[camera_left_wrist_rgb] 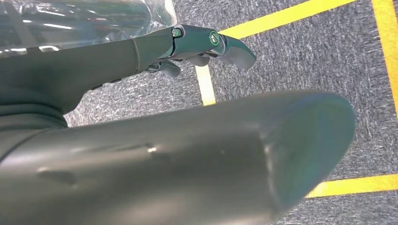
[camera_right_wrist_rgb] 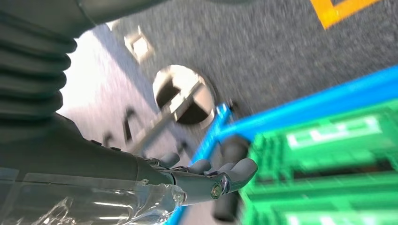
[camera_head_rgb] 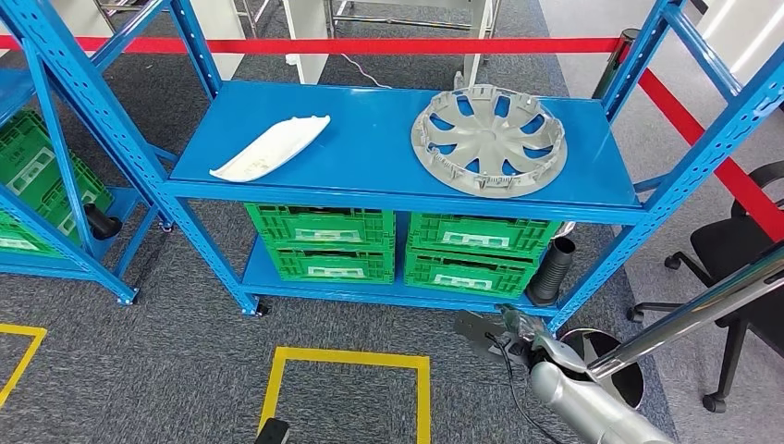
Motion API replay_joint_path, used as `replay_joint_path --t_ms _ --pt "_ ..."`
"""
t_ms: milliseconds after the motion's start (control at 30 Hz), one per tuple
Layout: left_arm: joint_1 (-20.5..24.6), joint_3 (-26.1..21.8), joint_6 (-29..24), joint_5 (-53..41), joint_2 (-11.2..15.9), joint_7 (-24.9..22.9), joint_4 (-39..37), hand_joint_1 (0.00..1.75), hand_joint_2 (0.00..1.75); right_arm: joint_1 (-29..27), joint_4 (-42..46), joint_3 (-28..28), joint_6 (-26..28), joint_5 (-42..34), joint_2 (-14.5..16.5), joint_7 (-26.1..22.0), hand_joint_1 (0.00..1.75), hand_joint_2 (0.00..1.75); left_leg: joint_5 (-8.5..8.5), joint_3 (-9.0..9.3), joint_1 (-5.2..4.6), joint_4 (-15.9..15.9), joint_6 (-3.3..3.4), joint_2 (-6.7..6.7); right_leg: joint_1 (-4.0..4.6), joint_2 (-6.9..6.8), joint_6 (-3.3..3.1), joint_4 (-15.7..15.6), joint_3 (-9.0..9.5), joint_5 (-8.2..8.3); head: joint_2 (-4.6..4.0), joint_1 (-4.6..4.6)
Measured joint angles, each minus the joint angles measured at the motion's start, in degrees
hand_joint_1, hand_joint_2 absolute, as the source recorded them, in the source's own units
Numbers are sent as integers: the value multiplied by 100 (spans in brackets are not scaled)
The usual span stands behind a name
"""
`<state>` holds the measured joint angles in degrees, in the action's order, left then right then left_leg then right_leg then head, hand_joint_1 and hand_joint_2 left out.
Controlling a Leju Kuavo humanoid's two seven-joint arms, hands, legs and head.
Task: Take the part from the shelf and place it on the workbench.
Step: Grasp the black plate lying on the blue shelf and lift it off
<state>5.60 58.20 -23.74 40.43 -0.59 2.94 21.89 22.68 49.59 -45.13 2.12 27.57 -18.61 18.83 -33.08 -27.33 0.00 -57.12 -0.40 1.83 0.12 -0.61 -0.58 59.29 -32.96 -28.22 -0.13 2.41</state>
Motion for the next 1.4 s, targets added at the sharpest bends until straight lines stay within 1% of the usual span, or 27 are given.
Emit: replay_joint_path --t_ms 167,400,567,800,1067,1200,1267,1333,1400 --pt "90 205 -16 -14 -1 -49 -13 0 0 300 524 -86 -418 798 -35 223 0 0 1 0 0 0 0 0 0 0 -1 1 0 1 0 0" --pt "176 454 -20 -41 -7 -112 -57 0 0 637 1068 -242 -917 1667 -65 480 0 0 1 -2 -1 0 0 1 -1 3 0 1 -2 3 0 0" --pt "224 613 -19 -85 -13 -171 -90 0 0 1049 1512 -419 -1556 2519 -106 751 0 0 1 -2 -2 -1 0 1 -1 1 1 1 -2 5 0 1" --pt "284 790 -19 -135 -48 -236 -144 0 0 1614 2072 -751 -2459 3517 -187 1091 0 0 2 -1 -2 -2 0 1 -1 2 3 1 -3 6 0 0" --pt "351 885 -19 -207 -123 -296 -195 0 0 2139 2593 -1023 -3611 4598 -301 1562 0 0 3 -1 -4 -3 0 1 -1 2 3 0 -4 6 0 -1" --pt "373 929 -19 -272 -163 -341 -225 0 0 2247 2829 -1107 -4214 5097 -413 1849 0 0 3 -1 -6 -5 0 1 -2 2 3 0 -4 6 0 -1" --pt "376 941 -19 -316 -174 -367 -237 0 0 2222 2936 -1091 -4413 5301 -488 1953 0 0 3 -1 -6 -5 0 1 -2 2 3 0 -4 6 0 0" --pt "376 948 -19 -346 -180 -388 -249 0 0 2138 3019 -1012 -4420 5411 -538 1987 0 0 3 -1 -7 -5 0 1 -3 3 3 -1 -4 6 0 0" --pt "376 952 -19 -372 -186 -403 -262 0 0 2010 3099 -879 -4288 5445 -560 1994 0 0 3 -2 -7 -5 0 1 -3 3 3 -1 -4 6 0 0"
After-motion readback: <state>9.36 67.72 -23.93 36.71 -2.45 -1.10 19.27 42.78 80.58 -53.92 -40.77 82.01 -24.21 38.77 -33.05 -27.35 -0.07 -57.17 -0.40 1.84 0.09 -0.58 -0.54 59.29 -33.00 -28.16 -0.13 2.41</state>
